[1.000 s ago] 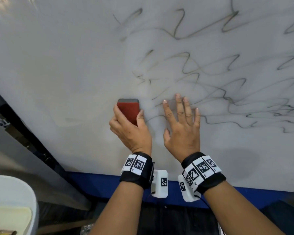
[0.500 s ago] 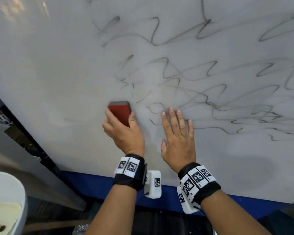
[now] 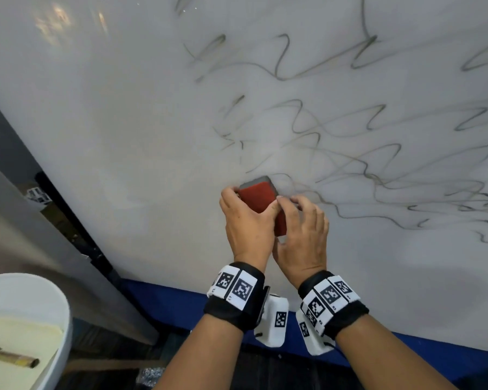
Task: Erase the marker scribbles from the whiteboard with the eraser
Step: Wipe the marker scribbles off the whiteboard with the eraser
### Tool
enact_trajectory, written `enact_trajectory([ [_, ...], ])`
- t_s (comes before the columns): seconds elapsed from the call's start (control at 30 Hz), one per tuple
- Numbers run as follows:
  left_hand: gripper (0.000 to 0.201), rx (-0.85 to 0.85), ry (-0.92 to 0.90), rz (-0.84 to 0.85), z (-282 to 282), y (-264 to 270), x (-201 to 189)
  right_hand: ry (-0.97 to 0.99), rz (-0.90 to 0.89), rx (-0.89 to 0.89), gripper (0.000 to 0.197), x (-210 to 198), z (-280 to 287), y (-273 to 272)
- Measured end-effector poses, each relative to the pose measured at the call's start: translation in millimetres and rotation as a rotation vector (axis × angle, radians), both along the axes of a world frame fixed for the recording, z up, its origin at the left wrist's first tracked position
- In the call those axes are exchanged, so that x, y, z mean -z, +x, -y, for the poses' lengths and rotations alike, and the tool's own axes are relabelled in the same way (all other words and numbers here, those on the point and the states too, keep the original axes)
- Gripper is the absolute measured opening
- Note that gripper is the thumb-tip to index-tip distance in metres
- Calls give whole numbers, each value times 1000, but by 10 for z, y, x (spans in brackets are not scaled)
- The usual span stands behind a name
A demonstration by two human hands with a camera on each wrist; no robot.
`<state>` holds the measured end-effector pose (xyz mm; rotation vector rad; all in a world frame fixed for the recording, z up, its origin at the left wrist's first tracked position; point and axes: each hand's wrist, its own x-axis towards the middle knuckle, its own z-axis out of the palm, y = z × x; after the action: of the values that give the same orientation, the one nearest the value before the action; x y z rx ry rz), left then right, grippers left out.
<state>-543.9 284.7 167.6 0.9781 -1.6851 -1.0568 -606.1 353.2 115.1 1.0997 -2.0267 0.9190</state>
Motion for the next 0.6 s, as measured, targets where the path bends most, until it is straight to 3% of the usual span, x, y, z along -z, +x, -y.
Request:
enact_trajectory([
  [0.07,66,42,-20,-14,52,46,-1,-32,-5,6,47,3,52,-6],
  [0.2,59,127,-87,0,187,148,36,-40,-1,30,57,78,144,62],
  [0.3,55,170,-105,25,257,203,23,-94,24,65,49,99,248,118],
  [0.37,52,170,-214,52,308,281,13,-117,38,69,50,66,281,126],
  [0.47,73,55,-502,169,498,392,22,-169,63,97,63,18,263,135],
  [0.6,102,70,-604,334,695,411,36,-233,39,158,65,14,296,140],
])
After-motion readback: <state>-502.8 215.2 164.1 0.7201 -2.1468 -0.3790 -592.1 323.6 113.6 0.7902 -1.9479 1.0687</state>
